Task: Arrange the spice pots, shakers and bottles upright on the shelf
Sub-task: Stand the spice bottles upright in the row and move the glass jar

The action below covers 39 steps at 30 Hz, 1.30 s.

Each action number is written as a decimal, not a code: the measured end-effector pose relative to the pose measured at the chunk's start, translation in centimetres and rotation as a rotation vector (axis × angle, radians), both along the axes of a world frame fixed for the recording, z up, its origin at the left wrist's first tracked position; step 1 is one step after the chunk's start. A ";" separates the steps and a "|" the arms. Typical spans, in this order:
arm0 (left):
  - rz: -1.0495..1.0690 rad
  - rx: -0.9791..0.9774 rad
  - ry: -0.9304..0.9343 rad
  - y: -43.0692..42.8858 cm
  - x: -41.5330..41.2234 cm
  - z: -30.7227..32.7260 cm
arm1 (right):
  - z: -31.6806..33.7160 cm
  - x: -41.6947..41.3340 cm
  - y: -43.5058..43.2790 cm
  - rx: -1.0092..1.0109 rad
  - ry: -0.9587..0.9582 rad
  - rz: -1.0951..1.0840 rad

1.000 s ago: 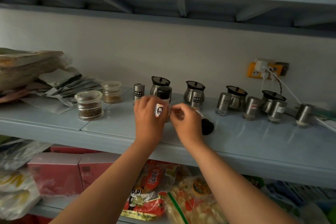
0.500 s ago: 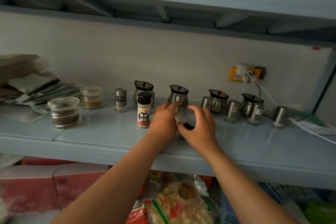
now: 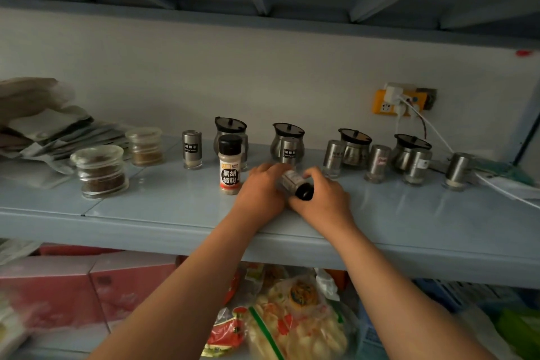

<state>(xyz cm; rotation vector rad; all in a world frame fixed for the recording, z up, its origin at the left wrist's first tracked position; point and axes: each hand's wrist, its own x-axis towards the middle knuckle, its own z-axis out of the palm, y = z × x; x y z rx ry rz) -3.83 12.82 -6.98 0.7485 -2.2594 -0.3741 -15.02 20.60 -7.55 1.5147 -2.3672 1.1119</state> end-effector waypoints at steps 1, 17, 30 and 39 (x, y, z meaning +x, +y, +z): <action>-0.007 -0.004 0.001 -0.2 -0.2 -0.1 | 0.0 -0.1 0.0 -0.052 -0.037 0.012; -0.158 -0.005 0.199 -0.6 -0.2 -0.2 | 1.0 0.8 1.4 -0.582 -0.186 0.182; -0.188 0.375 0.454 0.1 0.1 0.3 | 1.1 0.9 1.4 -0.529 -0.072 0.321; -0.416 0.669 0.526 0.8 0.2 0.9 | 0.9 0.4 0.8 -0.501 -0.309 0.297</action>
